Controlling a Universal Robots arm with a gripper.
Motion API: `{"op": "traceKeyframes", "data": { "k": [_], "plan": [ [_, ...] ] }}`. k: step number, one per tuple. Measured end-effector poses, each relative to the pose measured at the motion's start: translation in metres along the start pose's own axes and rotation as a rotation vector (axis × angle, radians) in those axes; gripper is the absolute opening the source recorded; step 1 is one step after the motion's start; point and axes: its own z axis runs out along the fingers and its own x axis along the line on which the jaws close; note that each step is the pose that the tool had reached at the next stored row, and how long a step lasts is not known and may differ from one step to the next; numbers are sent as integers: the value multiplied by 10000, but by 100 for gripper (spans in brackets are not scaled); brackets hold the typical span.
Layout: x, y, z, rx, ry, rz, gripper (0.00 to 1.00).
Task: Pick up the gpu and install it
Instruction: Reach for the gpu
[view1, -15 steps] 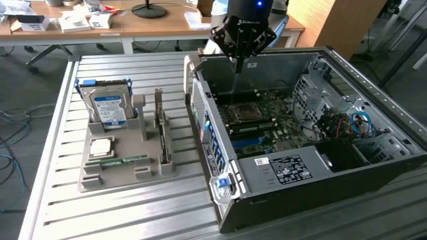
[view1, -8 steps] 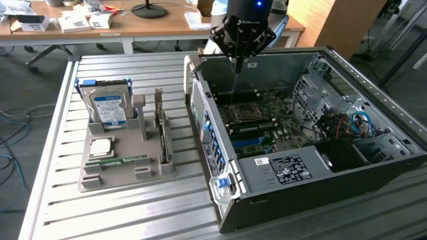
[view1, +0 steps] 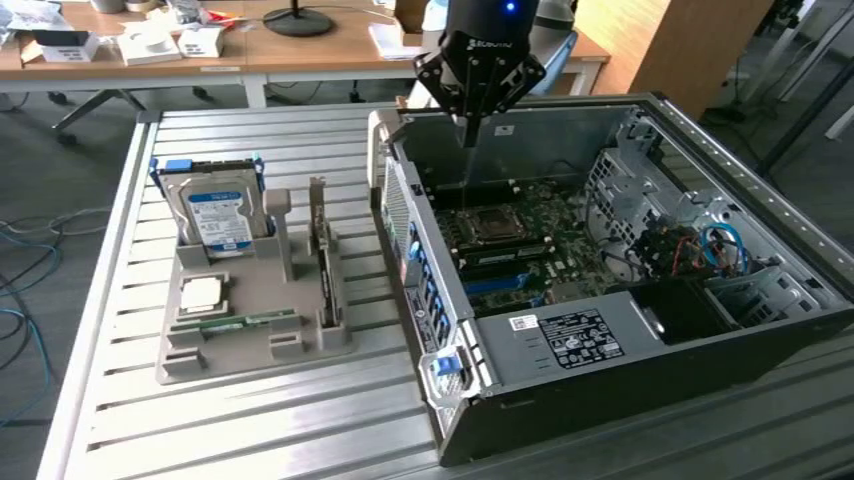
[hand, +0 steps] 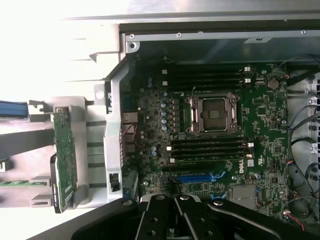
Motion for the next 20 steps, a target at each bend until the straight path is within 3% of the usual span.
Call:
{"op": "traceKeyframes", "data": {
  "k": [20],
  "plan": [
    [467,-22,-11,-2,-21,0,11]
  ]
}}
